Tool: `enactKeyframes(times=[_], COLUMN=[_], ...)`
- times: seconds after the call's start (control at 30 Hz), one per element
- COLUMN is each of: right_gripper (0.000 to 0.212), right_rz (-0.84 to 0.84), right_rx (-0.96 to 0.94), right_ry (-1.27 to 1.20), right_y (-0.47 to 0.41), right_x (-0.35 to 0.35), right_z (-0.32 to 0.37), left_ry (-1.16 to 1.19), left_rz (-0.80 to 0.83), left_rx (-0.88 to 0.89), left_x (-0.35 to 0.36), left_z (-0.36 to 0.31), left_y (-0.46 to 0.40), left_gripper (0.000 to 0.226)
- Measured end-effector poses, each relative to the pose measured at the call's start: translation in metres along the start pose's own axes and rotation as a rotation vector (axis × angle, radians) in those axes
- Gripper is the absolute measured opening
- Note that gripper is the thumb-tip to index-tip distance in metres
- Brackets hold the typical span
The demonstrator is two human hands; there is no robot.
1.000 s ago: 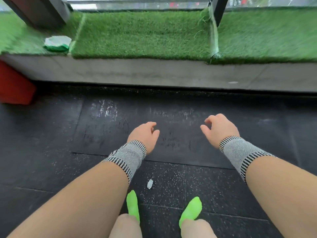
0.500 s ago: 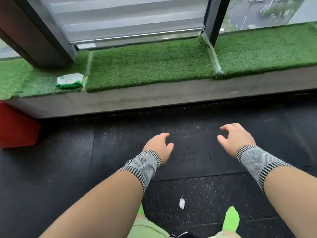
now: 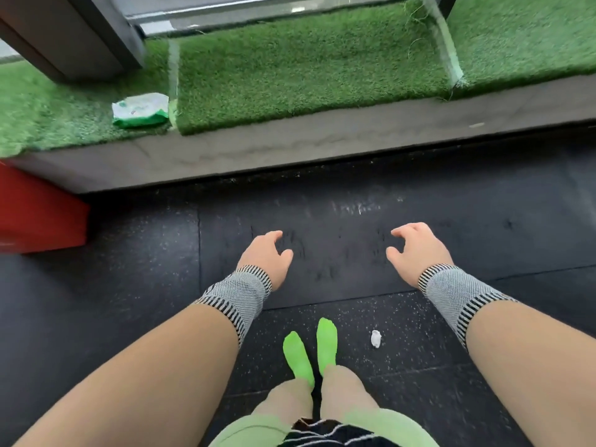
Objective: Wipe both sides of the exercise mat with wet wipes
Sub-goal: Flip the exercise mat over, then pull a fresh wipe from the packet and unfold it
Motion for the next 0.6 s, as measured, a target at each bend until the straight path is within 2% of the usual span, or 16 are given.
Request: enactKeyframes(times=[0.27,0.4,0.6], right_gripper=[0.042,0.043,0.042], right_rz=[0.021,0.041,-0.016], right_rx=[-0.104,-0.091,-0.103], right_ry=[-0.032,-0.012,-0.008], right_y=[-0.021,-0.023,-0.025], right_x=[0.009,0.007,0.005], right_z=[0.074,0.11,0.221], left_ry=[-0.03,-0.047,-0.02], left_rz=[-0.033,-0.031,-0.054], left_rx=[-0.063,-0.049,0.044], left_x=[-0.049,-0.082,-0.168], left_z=[0.039,0.059,0.102], left_y=[-0.012,-0.018,-0.049], left_gripper=[0.056,0.057,0.057])
Point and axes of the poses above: each hand's wrist, its own y-axis away from the middle knuckle, its own x-axis out of the palm, z = x × y, the point moved 1 cm from there along -y, towards the middle knuckle, and after that the axes turned 13 degrees about y, right-handed, at the moved point
